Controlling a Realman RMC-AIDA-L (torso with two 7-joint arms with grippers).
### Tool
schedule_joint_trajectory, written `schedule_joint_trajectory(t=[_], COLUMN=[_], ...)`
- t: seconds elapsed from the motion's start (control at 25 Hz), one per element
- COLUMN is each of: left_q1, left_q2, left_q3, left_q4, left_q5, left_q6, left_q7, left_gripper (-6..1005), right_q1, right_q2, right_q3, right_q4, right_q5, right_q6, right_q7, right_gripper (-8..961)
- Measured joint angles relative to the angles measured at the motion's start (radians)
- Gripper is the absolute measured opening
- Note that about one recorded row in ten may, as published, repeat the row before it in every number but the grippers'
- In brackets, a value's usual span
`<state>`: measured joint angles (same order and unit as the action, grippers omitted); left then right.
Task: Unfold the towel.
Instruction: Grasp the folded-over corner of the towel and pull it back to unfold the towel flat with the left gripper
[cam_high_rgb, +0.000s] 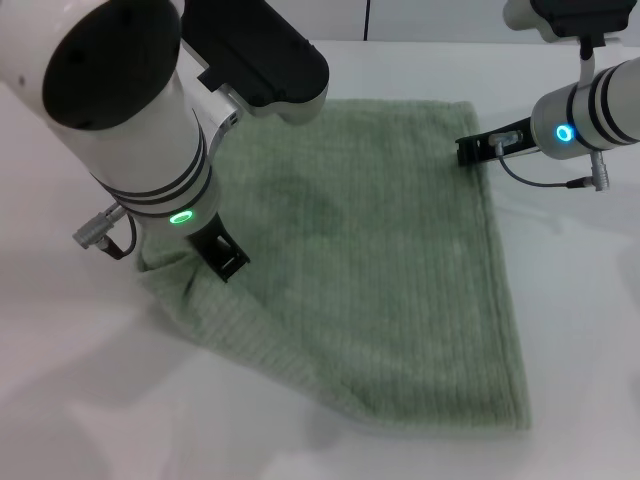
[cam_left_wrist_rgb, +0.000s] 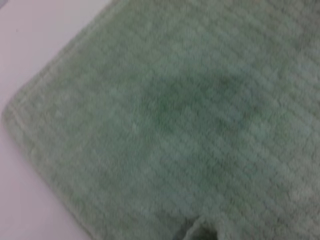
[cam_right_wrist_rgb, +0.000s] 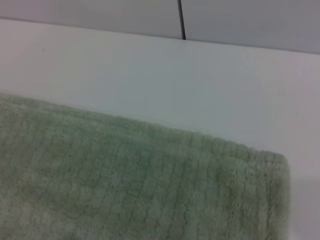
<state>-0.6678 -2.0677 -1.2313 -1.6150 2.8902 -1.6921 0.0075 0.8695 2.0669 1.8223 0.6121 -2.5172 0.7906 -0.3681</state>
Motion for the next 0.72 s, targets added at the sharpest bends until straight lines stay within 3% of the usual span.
schedule_joint_trajectory(t=[0.72], left_q1=[-0.033], left_q2=[0.003], left_q3=[0.028], left_q4=[0.046], left_q5=[0.0], left_q6=[-0.121], left_q7=[-0.113], left_gripper=[26], right_q1=[-0.012], right_q2=[-0.001], right_q3=[0.003], right_q4=[0.0], right_q5=[0.004], right_q6=[0.008], right_q7=[-0.022], right_gripper=[-1])
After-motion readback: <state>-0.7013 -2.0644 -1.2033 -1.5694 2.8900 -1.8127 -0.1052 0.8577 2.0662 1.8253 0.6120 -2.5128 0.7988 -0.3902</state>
